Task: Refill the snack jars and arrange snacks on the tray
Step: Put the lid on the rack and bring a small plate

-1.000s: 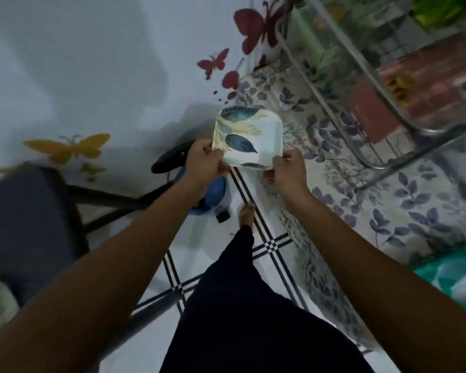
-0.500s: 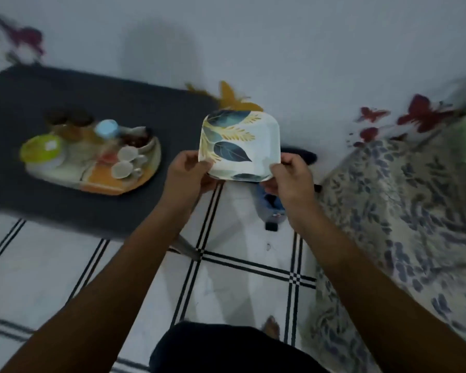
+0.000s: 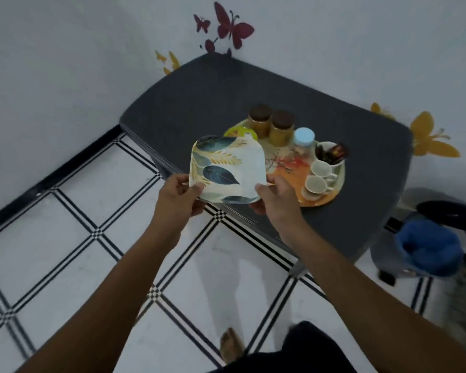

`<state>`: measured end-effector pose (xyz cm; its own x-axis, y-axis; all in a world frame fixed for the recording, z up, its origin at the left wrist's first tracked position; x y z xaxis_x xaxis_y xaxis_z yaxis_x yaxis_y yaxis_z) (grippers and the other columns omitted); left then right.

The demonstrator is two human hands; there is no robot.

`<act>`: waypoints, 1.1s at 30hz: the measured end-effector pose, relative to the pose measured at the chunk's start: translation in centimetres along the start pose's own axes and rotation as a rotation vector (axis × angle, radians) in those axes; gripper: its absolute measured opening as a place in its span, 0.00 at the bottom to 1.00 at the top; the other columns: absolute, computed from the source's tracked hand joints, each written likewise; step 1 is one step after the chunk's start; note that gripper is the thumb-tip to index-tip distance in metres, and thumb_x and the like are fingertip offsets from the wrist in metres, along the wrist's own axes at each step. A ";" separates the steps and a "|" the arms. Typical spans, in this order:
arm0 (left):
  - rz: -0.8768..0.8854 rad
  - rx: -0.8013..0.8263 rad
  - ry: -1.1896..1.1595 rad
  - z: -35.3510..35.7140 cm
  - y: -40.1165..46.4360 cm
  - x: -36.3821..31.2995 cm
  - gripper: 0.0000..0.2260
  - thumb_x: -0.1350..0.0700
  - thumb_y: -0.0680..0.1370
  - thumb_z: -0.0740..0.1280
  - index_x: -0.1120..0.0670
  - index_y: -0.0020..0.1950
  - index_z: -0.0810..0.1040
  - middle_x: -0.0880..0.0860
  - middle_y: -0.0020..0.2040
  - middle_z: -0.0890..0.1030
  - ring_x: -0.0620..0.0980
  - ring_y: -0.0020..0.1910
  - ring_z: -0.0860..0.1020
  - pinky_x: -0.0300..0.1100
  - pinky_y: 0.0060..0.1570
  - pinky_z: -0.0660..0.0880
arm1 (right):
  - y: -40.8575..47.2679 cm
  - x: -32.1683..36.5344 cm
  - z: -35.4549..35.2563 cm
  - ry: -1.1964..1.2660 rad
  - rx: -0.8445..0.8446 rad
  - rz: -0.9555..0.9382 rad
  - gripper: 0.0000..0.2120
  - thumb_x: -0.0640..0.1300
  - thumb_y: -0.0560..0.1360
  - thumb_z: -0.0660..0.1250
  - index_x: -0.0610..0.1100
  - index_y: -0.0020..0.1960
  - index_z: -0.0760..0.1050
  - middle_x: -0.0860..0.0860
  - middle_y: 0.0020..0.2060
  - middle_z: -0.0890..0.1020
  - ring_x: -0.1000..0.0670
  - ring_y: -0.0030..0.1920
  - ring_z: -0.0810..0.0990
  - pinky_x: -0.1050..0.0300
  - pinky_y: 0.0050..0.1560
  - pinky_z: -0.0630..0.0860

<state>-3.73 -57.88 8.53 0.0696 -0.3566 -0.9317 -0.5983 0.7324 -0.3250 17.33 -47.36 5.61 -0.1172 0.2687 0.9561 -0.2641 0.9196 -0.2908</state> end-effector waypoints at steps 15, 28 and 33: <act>-0.062 0.062 0.087 -4.8 26.8 -3.6 0.04 0.60 0.84 0.64 0.53 0.58 0.76 0.50 0.54 0.83 0.53 0.52 0.84 0.40 0.41 0.84 | 21.3 2.5 13.3 -0.162 -0.006 -0.029 0.05 0.43 0.79 0.69 0.51 0.52 0.75 0.47 0.44 0.84 0.47 0.41 0.84 0.47 0.44 0.82; -0.069 0.257 0.295 -0.6 47.5 -2.4 0.05 0.64 0.82 0.67 0.56 0.56 0.79 0.56 0.54 0.84 0.54 0.51 0.85 0.43 0.41 0.84 | 35.1 1.2 17.4 -0.374 -0.247 0.176 0.17 0.35 0.76 0.65 0.42 0.64 0.71 0.43 0.60 0.80 0.40 0.56 0.81 0.42 0.53 0.81; 0.008 0.383 0.462 1.7 53.1 -1.5 0.06 0.62 0.82 0.68 0.53 0.57 0.79 0.55 0.48 0.84 0.48 0.37 0.85 0.37 0.32 0.81 | 38.4 -0.5 18.0 -0.479 -0.339 0.315 0.19 0.34 0.76 0.65 0.40 0.66 0.69 0.41 0.62 0.78 0.40 0.60 0.78 0.51 0.50 0.75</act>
<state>-34.20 -17.47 -7.60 -0.3396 -0.5029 -0.7948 -0.2612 0.8622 -0.4340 -10.04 -17.29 -6.68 -0.5724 0.4546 0.6824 0.1592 0.8780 -0.4513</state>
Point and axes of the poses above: each hand's wrist, its own y-axis towards the middle knuckle, its own z-axis out of the palm, x = y × z, the point moved 8 cm from there along y, towards the middle knuckle
